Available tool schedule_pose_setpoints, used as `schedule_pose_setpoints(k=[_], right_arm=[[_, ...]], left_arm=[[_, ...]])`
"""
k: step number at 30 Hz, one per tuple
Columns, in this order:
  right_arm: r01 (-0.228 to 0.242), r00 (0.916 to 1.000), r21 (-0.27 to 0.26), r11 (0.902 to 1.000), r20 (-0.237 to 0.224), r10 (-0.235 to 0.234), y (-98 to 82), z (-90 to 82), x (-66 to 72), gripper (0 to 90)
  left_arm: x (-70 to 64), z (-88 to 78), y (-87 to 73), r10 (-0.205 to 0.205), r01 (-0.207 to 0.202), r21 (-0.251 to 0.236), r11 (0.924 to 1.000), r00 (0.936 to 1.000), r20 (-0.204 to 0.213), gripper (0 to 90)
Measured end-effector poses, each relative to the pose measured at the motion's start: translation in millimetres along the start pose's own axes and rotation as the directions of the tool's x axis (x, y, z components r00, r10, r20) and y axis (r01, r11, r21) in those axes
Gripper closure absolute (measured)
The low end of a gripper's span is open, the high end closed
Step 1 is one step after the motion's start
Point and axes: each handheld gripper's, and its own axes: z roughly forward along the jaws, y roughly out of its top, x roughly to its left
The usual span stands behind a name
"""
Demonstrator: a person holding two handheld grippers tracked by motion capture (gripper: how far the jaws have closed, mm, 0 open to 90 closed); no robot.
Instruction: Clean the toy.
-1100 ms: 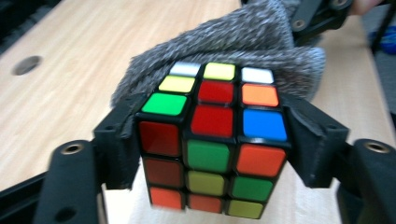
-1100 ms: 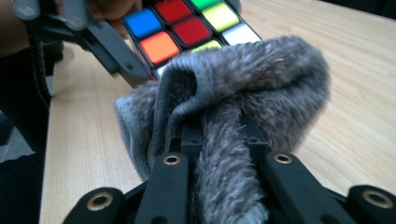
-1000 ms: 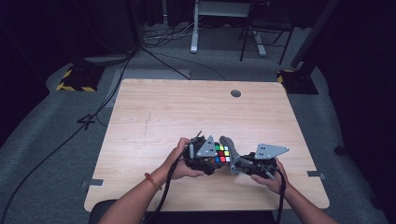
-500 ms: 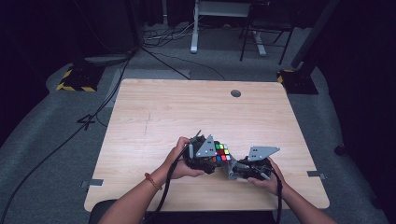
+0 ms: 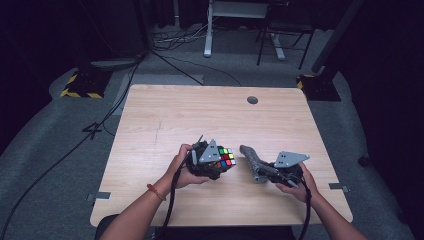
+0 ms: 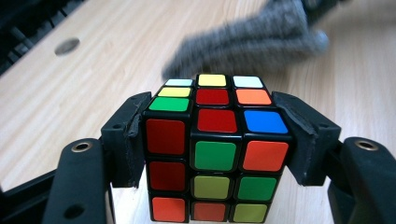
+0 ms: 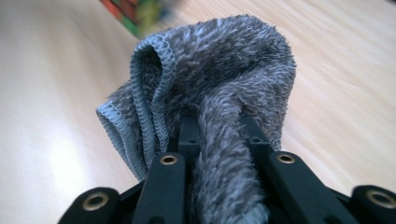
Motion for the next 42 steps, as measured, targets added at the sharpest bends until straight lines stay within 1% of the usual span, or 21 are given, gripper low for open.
schedule_pose_setpoints(k=[1,2,3,4,5,7,9,11,12,14,16,18,22,26,28,30,33,35,37,39,42], right_arm=[[0.008,0.9998,0.017,0.9998,0.019,-0.008,-1.8,-0.8,-2.4,75.8],[0.002,0.9998,0.027,0.9996,0.021,-0.002,-3.9,-1.2,-4.8,75.6],[0.001,0.9997,0.045,0.9990,0.026,-0.002,-5.6,-1.0,-6.9,75.5],[0.013,0.9992,0.075,0.9971,0.036,-0.016,-7.1,0.0,-8.5,75.1],[0.015,0.9989,0.093,0.9956,0.043,-0.019,-8.8,1.2,-10.3,74.8],[-0.004,0.9996,0.104,0.9946,0.028,0.001,-12.2,3.7,-13.5,74.3],[0.015,0.9997,0.128,0.9917,0.016,-0.017,-14.2,7.1,-14.1,73.4],[0.014,0.9999,0.134,0.9908,-0.001,-0.014,-16.3,10.4,-13.9,72.5],[0.020,0.9997,0.135,0.9906,-0.014,-0.018,-17.1,12.0,-13.1,71.8],[0.037,0.9992,0.143,0.9891,-0.022,-0.035,-17.6,14.0,-11.2,71.3],[0.045,0.9987,0.141,0.9890,-0.031,-0.041,-17.5,14.9,-10.4,70.6],[0.035,0.9988,0.139,0.9897,-0.038,-0.030,-18.0,14.9,-10.7,69.5],[0.037,0.9987,0.138,0.9898,-0.039,-0.032,-18.8,15.2,-10.2,67.4],[0.039,0.9984,0.135,0.9901,-0.046,-0.033,-19.6,15.9,-10.6,64.6],[0.033,0.9985,0.133,0.9906,-0.047,-0.027,-19.7,15.9,-10.8,62.9],[0.032,0.9985,0.132,0.9907,-0.049,-0.026,-19.8,15.8,-10.7,61.4],[0.032,0.9986,0.137,0.9900,-0.045,-0.026,-19.5,16.1,-10.5,58.0],[0.028,0.9987,0.138,0.9901,-0.045,-0.022,-18.9,15.3,-10.9,54.1],[0.021,0.9989,0.134,0.9908,-0.045,-0.015,-17.9,13.6,-11.8,49.1],[0.014,0.9991,0.129,0.9915,-0.041,-0.008,-16.4,11.5,-12.5,44.7],[0.007,0.9990,0.105,0.9944,-0.046,-0.002,-13.8,6.9,-13.6,41.3]], left_arm=[[0.6,1.5,-2.7,0.001,-0.001,0.014,0.9999,1.0000,-0.002,33.4],[1.4,3.0,-5.2,-0.002,0.002,0.030,0.9996,1.0000,0.000,33.4],[2.8,4.6,-7.7,-0.002,0.001,0.047,0.9989,0.9999,0.011,33.4],[3.9,6.1,-10.0,0.002,-0.003,0.063,0.9980,0.9999,0.015,33.4],[4.7,7.8,-12.4,0.000,-0.002,0.075,0.9972,0.9998,0.020,33.3],[5.7,10.6,-17.0,-0.014,0.011,0.090,0.9958,0.9993,0.035,33.3],[5.2,13.5,-20.9,-0.017,0.012,0.105,0.9944,0.9988,0.045,33.3],[4.7,16.1,-24.4,-0.025,0.018,0.123,0.9922,0.9978,0.061,33.2],[4.6,16.9,-25.9,-0.033,0.026,0.119,0.9926,0.9975,0.063,32.8],[5.3,16.6,-25.9,-0.038,0.029,0.120,0.9924,0.9965,0.075,32.9],[5.5,17.7,-26.1,-0.057,0.045,0.121,0.9916,0.9941,0.092,32.6],[6.1,19.8,-26.8,-0.068,0.056,0.120,0.9912,0.9929,0.098,32.0],[6.8,22.8,-29.8,-0.091,0.078,0.114,0.9903,0.9899,0.109,31.4],[6.8,24.8,-35.8,-0.097,0.080,0.135,0.9876,0.9879,0.122,28.3],[7.2,24.2,-36.3,-0.095,0.078,0.135,0.9878,0.9870,0.129,27.5],[6.6,24.6,-36.5,-0.095,0.077,0.144,0.9865,0.9877,0.124,27.0],[6.1,25.4,-37.5,-0.089,0.069,0.150,0.9863,0.9878,0.128,24.7],[5.9,24.3,-37.0,-0.083,0.064,0.151,0.9864,0.9886,0.125,23.6],[5.7,21.7,-35.7,-0.072,0.054,0.143,0.9882,0.9899,0.122,21.8],[4.5,19.0,-34.1,-0.069,0.054,0.148,0.9876,0.9923,0.103,16.4],[4.6,14.5,-32.7,-0.052,0.039,0.146,0.9884,0.9953,0.082,15.7]])
